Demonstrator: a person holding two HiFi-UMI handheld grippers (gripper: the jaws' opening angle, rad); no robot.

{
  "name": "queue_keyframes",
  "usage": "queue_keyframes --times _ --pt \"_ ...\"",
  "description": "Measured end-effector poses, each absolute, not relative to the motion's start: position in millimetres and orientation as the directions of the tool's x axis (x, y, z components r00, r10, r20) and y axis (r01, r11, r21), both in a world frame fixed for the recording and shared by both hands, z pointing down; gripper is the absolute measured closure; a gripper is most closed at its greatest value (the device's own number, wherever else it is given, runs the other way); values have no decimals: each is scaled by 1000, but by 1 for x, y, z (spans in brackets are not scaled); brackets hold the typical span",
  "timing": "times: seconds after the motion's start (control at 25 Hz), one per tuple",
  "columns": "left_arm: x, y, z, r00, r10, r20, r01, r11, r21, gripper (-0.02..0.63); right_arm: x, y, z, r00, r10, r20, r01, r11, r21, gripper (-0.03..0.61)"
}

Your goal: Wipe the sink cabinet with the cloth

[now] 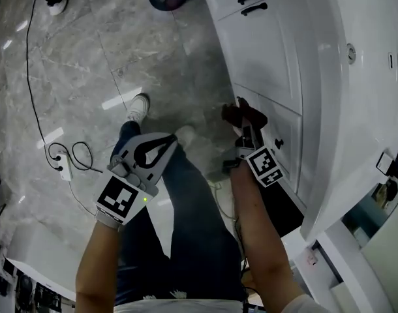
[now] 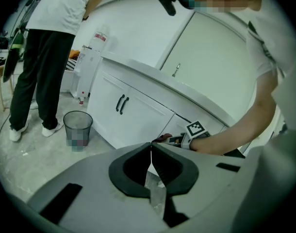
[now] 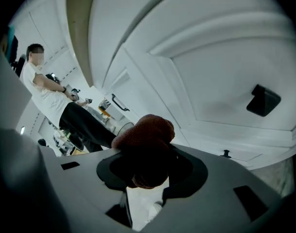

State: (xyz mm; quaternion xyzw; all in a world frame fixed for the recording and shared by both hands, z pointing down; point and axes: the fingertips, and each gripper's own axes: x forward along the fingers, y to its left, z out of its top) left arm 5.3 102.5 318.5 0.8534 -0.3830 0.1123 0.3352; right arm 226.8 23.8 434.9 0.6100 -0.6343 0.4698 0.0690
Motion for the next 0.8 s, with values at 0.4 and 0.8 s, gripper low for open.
queue_keyframes --times 0.4,0.8 --pt "12 119 368 649 -621 439 -749 -421 511 601 250 -3 504 -196 -685 701 -876 -200 -440 436" --pt "-6 123 400 608 -629 484 -777 -347 525 601 269 -23 546 -101 -686 720 -888 -265 -376 436"
